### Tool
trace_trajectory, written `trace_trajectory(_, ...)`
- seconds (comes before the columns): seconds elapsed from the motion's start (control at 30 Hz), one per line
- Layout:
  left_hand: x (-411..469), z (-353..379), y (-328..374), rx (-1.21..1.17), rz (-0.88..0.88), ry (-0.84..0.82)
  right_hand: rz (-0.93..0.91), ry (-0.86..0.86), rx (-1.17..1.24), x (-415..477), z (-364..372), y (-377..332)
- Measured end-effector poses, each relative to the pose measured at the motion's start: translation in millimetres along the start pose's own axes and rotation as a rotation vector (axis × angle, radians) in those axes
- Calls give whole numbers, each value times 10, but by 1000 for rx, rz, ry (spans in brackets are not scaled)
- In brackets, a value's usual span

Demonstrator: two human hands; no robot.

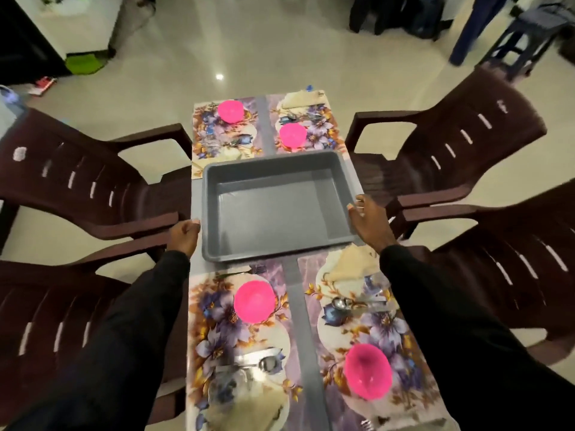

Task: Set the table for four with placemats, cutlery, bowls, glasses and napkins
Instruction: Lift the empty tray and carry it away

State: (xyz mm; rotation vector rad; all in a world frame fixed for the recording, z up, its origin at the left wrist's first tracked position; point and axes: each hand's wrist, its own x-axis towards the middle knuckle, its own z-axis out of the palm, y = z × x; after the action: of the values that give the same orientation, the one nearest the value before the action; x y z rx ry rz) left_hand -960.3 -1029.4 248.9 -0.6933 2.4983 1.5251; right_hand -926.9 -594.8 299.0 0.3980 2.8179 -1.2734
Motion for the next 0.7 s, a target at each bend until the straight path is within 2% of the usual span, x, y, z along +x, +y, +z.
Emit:
trace_trajectory(0.1,370,94,-187,-32,-115,12,89,-37,3,452,44,140)
trace_trajectory(0.23,834,222,-412,-197,-271,-40,192,-77,51,914,125,276)
trace_trajectory(0.4,787,332,-17,-294,-288,-39,274,-117,161,1339,275,470)
trace_trajectory(0.7,859,365,127,-357,-348,8,314,-126,198,1653,373,600)
